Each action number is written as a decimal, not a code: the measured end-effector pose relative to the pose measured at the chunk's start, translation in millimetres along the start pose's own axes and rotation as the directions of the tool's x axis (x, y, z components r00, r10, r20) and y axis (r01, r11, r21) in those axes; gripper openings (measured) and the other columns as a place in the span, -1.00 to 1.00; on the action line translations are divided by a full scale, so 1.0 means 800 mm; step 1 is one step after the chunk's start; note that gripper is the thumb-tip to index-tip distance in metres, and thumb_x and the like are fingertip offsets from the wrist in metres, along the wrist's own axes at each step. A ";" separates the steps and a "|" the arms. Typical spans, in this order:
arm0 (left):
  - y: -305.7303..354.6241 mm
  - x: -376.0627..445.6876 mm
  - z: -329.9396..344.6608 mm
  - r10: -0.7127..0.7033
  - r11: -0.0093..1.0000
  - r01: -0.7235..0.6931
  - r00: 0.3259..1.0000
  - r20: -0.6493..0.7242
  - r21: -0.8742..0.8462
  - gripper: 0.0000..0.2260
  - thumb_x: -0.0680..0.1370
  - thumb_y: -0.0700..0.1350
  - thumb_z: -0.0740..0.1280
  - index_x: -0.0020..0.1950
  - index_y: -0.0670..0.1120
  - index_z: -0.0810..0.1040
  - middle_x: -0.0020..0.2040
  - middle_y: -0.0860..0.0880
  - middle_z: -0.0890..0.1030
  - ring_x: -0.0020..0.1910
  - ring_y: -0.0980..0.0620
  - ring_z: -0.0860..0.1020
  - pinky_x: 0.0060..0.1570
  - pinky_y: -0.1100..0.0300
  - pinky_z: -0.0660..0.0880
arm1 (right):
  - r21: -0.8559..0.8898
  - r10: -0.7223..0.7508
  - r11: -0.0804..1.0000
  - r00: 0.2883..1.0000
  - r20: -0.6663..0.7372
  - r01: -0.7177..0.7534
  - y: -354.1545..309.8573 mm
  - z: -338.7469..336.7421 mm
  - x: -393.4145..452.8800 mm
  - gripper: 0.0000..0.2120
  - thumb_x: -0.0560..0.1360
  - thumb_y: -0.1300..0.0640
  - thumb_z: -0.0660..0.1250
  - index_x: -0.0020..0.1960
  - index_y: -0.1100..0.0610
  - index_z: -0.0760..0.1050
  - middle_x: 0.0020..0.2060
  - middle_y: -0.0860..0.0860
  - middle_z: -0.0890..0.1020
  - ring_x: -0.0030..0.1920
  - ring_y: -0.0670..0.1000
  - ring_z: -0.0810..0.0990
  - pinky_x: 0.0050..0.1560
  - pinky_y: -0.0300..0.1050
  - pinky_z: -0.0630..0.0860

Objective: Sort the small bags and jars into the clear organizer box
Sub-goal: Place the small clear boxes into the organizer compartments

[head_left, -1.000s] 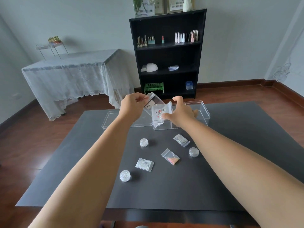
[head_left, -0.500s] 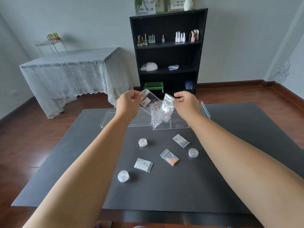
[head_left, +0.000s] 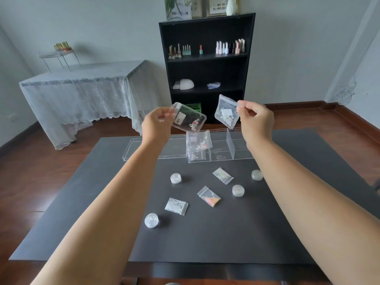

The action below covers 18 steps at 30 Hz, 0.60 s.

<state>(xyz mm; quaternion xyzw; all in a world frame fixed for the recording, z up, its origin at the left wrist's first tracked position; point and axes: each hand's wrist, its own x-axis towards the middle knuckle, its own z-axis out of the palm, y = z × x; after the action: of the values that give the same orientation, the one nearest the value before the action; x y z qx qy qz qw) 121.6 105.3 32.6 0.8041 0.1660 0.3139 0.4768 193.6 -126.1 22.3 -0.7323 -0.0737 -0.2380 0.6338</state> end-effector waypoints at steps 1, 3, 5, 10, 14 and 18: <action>0.003 0.001 -0.005 0.004 1.000 -0.004 1.000 -0.019 -0.018 -0.91 0.53 0.06 0.34 -0.08 0.11 0.63 -0.19 0.12 0.61 -0.24 0.06 0.56 -0.32 0.23 0.42 | 0.015 0.012 1.000 1.000 0.007 -0.013 0.000 0.000 -0.001 -0.87 0.50 0.15 0.37 0.01 0.02 0.66 -0.08 -0.13 0.65 -0.11 -0.31 0.58 -0.10 -0.45 0.47; 0.008 0.002 -0.015 0.012 0.998 -0.014 0.999 -0.048 -0.054 -0.89 0.55 0.06 0.34 -0.07 0.08 0.63 -0.15 0.08 0.62 -0.30 0.05 0.52 -0.32 0.22 0.44 | 0.028 0.044 0.999 0.998 0.040 -0.045 -0.004 0.002 -0.002 -0.90 0.51 0.12 0.37 -0.04 -0.04 0.64 -0.09 -0.11 0.66 -0.10 -0.17 0.62 -0.08 -0.27 0.55; 0.012 0.001 -0.023 0.021 0.997 -0.026 0.998 -0.067 -0.077 -0.90 0.55 0.04 0.34 -0.08 0.08 0.63 -0.14 0.04 0.63 -0.34 0.05 0.50 -0.31 0.16 0.47 | 0.045 0.069 0.996 0.993 0.097 -0.074 -0.008 0.007 -0.003 -0.87 0.52 0.11 0.36 -0.11 -0.11 0.60 -0.15 -0.14 0.66 -0.14 -0.12 0.63 -0.10 -0.21 0.57; 0.012 0.000 -0.034 0.000 0.997 -0.006 0.998 -0.067 -0.081 -0.90 0.55 0.01 0.35 -0.04 0.06 0.65 -0.13 0.06 0.63 -0.23 -0.01 0.58 -0.22 0.11 0.55 | -0.065 0.145 0.989 0.945 0.295 -0.131 -0.008 0.036 -0.008 -0.88 0.54 0.17 0.34 -0.09 -0.02 0.62 -0.23 -0.09 0.66 -0.29 -0.13 0.55 -0.18 -0.20 0.56; 0.006 -0.002 -0.040 -0.003 0.997 -0.001 0.999 -0.052 -0.081 -0.89 0.53 0.02 0.35 -0.04 0.07 0.66 -0.17 0.08 0.63 -0.24 0.01 0.55 -0.25 0.13 0.52 | -0.204 0.262 0.960 0.872 0.414 -0.192 -0.001 0.059 -0.010 -0.89 0.56 0.17 0.32 -0.04 0.10 0.63 -0.30 -0.03 0.60 -0.31 -0.07 0.52 -0.20 -0.15 0.54; -0.003 -0.005 -0.048 -0.012 0.998 0.010 0.999 -0.036 -0.058 -0.90 0.49 0.04 0.35 -0.09 0.11 0.65 -0.24 0.10 0.61 -0.32 0.04 0.53 -0.36 0.19 0.46 | -0.374 0.341 0.911 0.828 0.445 -0.174 0.002 0.079 -0.001 -0.83 0.52 0.20 0.29 -0.05 0.26 0.63 -0.38 0.03 0.53 -0.39 0.00 0.44 -0.32 -0.19 0.41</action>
<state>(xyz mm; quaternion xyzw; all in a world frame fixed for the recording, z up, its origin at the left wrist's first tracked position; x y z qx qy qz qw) 93.3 129.6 42.5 0.7831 0.1699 0.3305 0.4987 209.4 -65.5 15.5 -0.8638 -0.0957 0.0403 0.4929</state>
